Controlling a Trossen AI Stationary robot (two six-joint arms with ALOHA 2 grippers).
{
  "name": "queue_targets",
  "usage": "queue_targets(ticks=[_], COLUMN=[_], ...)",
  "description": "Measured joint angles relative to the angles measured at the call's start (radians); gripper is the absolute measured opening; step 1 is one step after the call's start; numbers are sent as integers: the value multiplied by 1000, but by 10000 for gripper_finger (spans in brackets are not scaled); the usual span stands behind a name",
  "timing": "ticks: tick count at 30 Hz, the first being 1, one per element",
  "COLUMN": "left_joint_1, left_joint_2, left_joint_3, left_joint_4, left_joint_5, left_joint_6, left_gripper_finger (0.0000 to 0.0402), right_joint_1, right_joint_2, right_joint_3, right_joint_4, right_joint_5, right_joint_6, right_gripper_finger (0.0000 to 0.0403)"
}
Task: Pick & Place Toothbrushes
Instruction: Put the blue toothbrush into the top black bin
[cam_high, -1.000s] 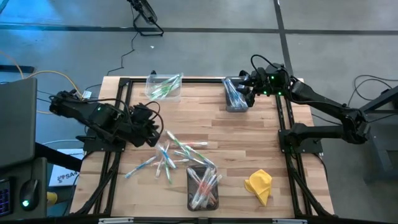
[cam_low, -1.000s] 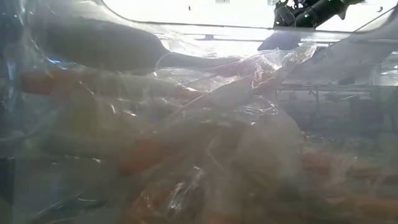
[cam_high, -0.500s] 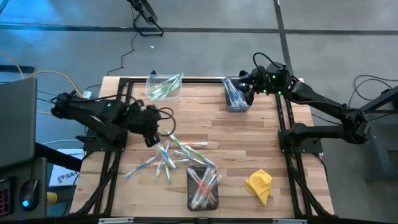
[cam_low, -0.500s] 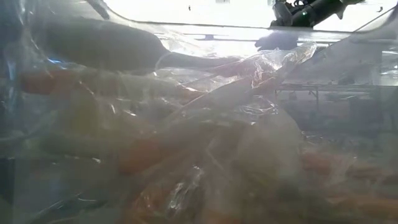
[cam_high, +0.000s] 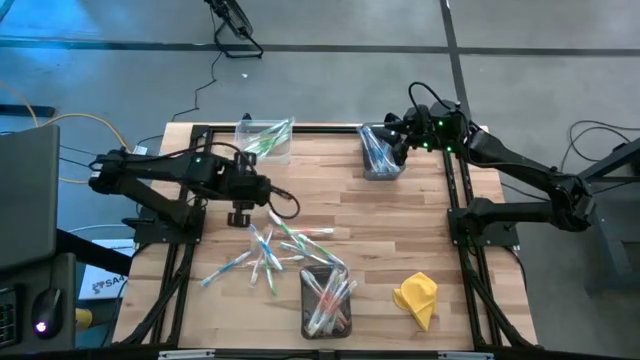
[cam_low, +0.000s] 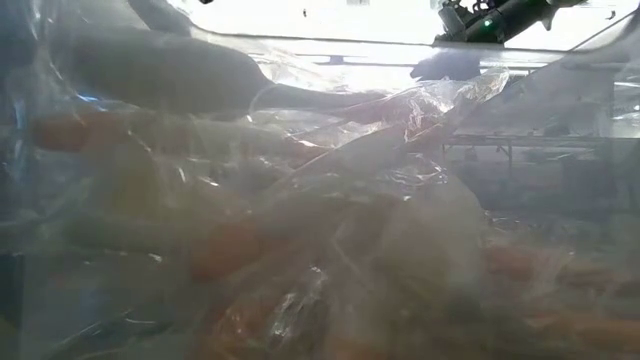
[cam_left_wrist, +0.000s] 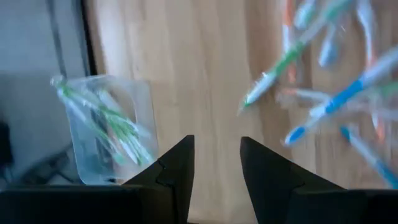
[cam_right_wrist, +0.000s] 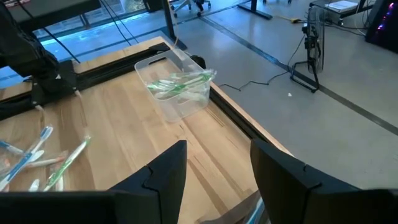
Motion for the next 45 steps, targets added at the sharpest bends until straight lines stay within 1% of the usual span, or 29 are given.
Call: queue_targets(ticks=[4,8,13,17,25,28,31,36,41,45], left_joint_1=[9,9,9,9,9,9,9,9,9,9], left_joint_2=[13,26,56,80,121,127,123,124,124,124], left_joint_3=[0,2,0,2,-7,-42,-98,-198,-290,-361], left_joint_4=[-8,-18,-15,-18,-23,-16,11,124,259,295], left_joint_5=[41,41,46,111,123,153,227,323,335,337], left_joint_6=[184,282,280,279,371,382,385,376,373,373], left_gripper_finger=[125,125,125,125,125,125,125,125,125,125], right_joint_1=[0,0,0,0,22,24,23,23,24,24], right_joint_2=[0,0,0,0,0,0,0,0,0,0], right_joint_3=[0,0,0,0,0,0,0,0,0,0], right_joint_4=[-1,-2,-3,-3,1,2,-4,-27,-26,-27], right_joint_5=[0,0,-1,-18,-13,-14,-13,-12,-12,-12], right_joint_6=[0,-1,-1,0,-1,17,39,52,58,79], right_gripper_finger=[171,171,171,171,171,171,171,171,171,171])
